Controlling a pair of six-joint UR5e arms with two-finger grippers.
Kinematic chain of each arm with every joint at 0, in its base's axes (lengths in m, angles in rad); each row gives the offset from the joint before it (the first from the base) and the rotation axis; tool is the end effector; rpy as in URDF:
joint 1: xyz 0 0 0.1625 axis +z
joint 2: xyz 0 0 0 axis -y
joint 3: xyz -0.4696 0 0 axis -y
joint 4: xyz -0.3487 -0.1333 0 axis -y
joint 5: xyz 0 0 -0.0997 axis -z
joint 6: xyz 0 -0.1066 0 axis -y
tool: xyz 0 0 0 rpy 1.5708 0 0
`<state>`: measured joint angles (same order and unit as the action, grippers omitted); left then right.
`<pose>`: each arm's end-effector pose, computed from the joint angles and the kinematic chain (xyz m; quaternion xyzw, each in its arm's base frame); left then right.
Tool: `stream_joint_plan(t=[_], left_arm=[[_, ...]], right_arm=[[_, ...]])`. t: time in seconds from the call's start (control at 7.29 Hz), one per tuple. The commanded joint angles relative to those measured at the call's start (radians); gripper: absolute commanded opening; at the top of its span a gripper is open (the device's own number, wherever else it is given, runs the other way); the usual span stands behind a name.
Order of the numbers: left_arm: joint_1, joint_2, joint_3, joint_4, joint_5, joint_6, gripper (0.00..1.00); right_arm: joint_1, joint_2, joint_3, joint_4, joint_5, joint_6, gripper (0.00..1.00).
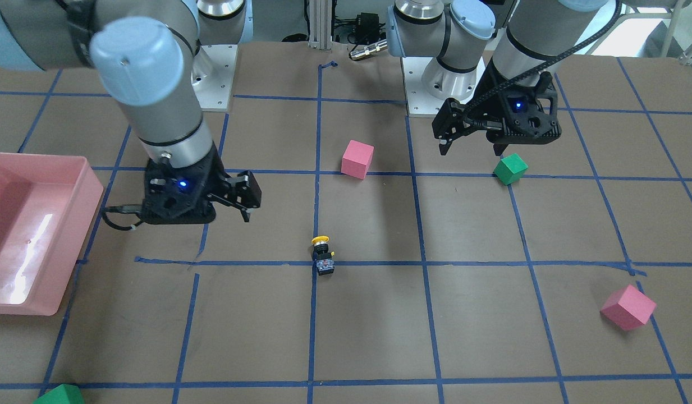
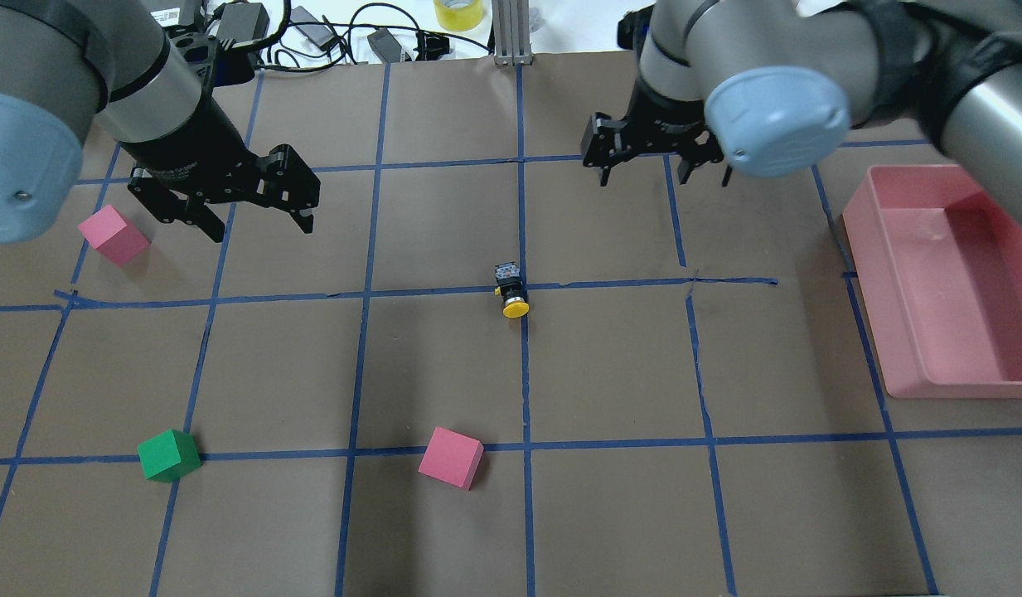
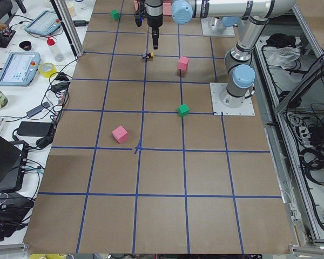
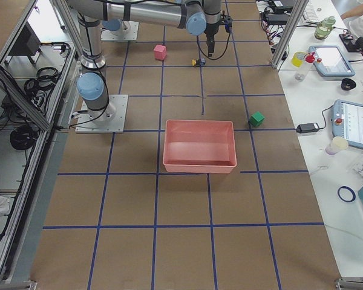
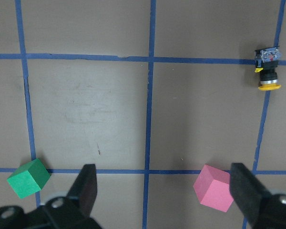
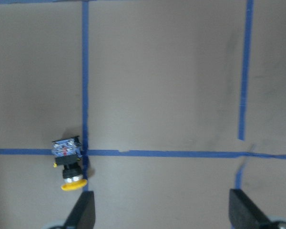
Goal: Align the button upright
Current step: 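Reach the left gripper over the switch lying on the table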
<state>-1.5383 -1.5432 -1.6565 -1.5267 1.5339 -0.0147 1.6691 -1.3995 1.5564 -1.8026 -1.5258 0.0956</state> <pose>-0.1231 -0.4376 0.5038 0.0237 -0.9995 -0.0068 0.0185 0.1896 -0.5157 0.4720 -0.0022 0.9990 -0.0351 0.0260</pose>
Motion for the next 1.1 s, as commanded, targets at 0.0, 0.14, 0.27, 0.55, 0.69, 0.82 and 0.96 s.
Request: stream_joint_plan(t=[0.0,0.14,0.27,0.55,0.69,0.82,0.96], left_arm=[[-0.005,-0.035,-0.029,0.067,-0.006,-0.010,1.00],[-0.014,-0.067,-0.061,0.206,-0.009,-0.016,1.00],[-0.048,-0.098,-0.092,0.317,-0.012,-0.019,1.00],[-0.083,-0.184,-0.108,0.428,-0.209,-0.163,1.00],[-0.092,-0.214,-0.112,0.482,-0.209,-0.175,1.00],[-0.123,-0.245,-0.112,0.493,-0.207,-0.224,1.00],[-0.155,-0.288,-0.112,0.549,-0.201,-0.250,1.00]], right_arm=[[-0.064,-0.120,-0.016,0.129,0.000,-0.036,1.00],[-0.065,-0.122,-0.019,0.137,-0.004,-0.037,1.00],[-0.061,-0.119,-0.028,0.134,-0.001,-0.037,1.00],[-0.077,-0.111,-0.021,0.138,-0.010,-0.039,1.00],[-0.075,-0.111,-0.018,0.138,-0.020,-0.039,1.00],[-0.075,-0.111,-0.015,0.135,-0.020,-0.036,1.00],[-0.075,-0.111,-0.012,0.141,-0.022,-0.036,1.00]])
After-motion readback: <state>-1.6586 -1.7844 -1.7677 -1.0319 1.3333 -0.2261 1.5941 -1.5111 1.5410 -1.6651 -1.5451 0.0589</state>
